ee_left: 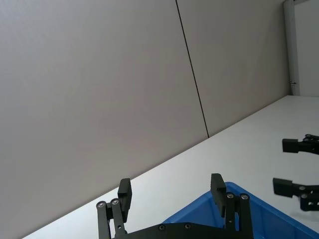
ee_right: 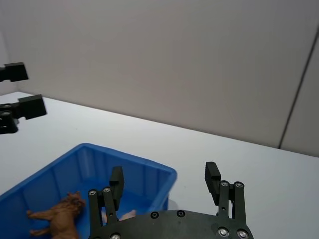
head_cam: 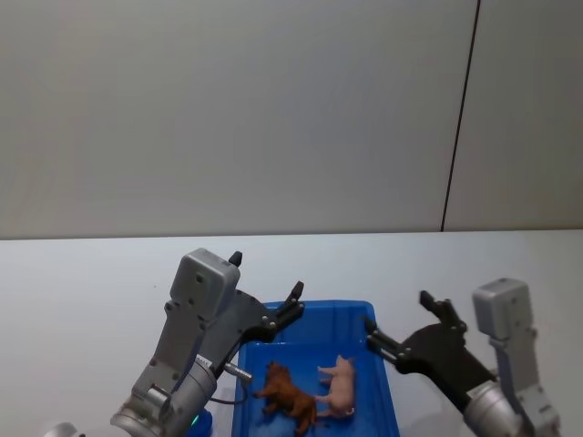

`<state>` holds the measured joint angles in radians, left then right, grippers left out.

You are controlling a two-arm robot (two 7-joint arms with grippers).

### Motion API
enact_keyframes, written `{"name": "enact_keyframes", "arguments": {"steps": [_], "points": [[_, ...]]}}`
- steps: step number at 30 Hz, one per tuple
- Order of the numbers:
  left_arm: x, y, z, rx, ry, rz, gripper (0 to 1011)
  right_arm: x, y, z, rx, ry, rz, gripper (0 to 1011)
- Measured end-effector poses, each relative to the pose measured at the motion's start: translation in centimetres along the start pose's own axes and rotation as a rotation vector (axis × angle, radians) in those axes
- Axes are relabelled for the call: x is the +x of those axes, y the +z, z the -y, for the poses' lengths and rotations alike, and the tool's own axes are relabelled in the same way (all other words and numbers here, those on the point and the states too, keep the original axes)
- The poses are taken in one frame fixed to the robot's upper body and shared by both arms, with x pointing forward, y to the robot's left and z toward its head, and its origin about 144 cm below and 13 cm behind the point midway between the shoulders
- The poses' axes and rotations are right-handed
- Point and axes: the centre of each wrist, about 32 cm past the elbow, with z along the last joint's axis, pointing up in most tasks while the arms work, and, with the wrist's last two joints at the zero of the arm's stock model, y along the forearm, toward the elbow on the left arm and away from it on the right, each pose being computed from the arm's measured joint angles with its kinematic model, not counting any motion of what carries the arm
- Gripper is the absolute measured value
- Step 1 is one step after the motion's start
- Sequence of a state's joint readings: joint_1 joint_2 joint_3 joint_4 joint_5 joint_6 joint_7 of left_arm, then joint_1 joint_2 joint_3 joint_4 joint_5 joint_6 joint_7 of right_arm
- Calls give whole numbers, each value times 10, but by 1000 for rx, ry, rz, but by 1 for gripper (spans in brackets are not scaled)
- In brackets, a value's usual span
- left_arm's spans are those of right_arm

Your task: Pick up the two dolls from the table and place them into the box.

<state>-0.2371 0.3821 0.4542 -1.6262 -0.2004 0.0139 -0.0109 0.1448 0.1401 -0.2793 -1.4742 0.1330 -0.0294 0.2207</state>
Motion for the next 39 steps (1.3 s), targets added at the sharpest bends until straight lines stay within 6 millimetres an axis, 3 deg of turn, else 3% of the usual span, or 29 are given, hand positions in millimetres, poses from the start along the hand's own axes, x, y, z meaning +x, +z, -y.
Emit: {"name": "enact_keyframes", "arguments": {"steps": [14, 28, 39], "points": [[0, 0, 0, 0, 0, 0, 1001, 3, 0, 26, 10, -123, 26, 1001], [2, 0, -6, 35, 19, -4, 1001, 4, 0, 34, 15, -159, 34, 1001], [8, 1, -24, 139, 67, -28, 1001, 4, 0, 36, 16, -169, 36, 1001]]}}
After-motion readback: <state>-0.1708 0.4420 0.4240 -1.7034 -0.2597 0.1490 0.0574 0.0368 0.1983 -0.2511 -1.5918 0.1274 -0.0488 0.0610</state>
